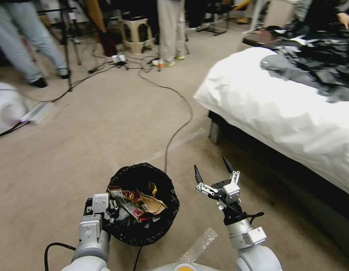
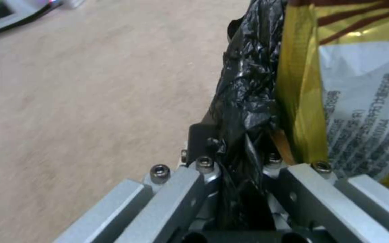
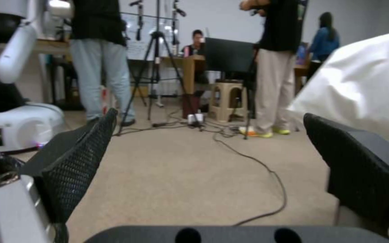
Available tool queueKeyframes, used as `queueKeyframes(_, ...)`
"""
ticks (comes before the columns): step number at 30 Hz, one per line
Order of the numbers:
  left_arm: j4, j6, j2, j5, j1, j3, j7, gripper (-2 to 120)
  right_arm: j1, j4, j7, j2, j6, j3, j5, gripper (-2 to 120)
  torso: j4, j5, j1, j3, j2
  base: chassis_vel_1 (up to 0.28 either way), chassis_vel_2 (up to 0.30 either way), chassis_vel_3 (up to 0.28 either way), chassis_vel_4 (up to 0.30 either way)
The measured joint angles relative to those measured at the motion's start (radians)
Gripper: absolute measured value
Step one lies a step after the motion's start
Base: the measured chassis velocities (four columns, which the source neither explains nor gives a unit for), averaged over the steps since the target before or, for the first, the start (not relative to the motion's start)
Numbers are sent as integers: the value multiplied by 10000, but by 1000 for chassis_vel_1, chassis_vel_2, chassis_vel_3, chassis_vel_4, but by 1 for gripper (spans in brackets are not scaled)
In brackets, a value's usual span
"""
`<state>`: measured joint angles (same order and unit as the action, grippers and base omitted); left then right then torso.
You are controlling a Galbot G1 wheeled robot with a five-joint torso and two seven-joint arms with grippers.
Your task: Pick up the trash bin, then pick up the garbage from the floor and place it into the trash bin.
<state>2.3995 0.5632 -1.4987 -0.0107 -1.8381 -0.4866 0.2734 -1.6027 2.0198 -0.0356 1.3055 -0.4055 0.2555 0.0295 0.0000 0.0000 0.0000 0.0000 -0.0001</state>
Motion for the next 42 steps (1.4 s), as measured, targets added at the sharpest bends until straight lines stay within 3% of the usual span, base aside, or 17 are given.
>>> queueKeyframes(23,-27,-7,-5,22,48,24,13,1,-51,-45,153,0,-130,25,-43,100,2,0,0,0,0,120,121,120,128)
queueKeyframes(42,-61,3,4,12,97,31,28,1,-43,-60,231,-2,-173,55,-25,100,-1,0,0,0,0,13,15,11,8)
